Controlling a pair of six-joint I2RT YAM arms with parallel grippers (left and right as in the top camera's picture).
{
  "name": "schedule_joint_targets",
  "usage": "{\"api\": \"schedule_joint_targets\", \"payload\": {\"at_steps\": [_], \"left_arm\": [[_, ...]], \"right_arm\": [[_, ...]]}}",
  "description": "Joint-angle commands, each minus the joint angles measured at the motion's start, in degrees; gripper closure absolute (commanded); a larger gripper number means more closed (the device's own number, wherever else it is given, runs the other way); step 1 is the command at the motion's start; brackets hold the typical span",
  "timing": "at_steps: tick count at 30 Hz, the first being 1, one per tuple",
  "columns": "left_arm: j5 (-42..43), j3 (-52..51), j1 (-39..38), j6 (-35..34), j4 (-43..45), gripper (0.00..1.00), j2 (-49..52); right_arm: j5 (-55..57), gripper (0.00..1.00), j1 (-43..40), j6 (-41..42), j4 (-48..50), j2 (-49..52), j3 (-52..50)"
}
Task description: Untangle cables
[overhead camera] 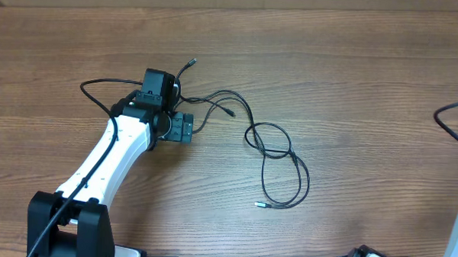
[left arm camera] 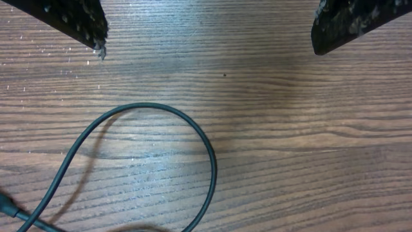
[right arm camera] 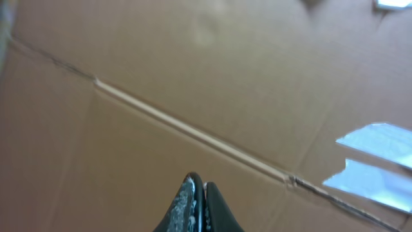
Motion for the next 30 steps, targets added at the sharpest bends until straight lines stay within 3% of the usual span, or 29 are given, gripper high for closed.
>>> {"api": "schedule_joint_targets", "payload": {"at_steps": [1,7,19,30], "left_arm": [[-0.5,-0.3,0.0,0.6,0.1,0.0,-0.2],[-0.5,-0.3,0.0,0.7,0.1,0.0,-0.2],[-0.5,-0.3,0.0,0.6,0.1,0.01,-0.2],[-0.5,-0.3,0.0,0.6,0.1,0.0,-0.2]], "right_arm": [[-5.0,0.96,-2.4,7.0,-5.5,-0.7,1.0],[-9.5,0.96,-8.3,20.0,-14.5,2.3,1.0],[-18.7,0.96,-17.0,35.7,-27.0,13.3,1.0],[-25.1,0.96,-20.1,37.7,-30.9,22.4,1.0]]}}
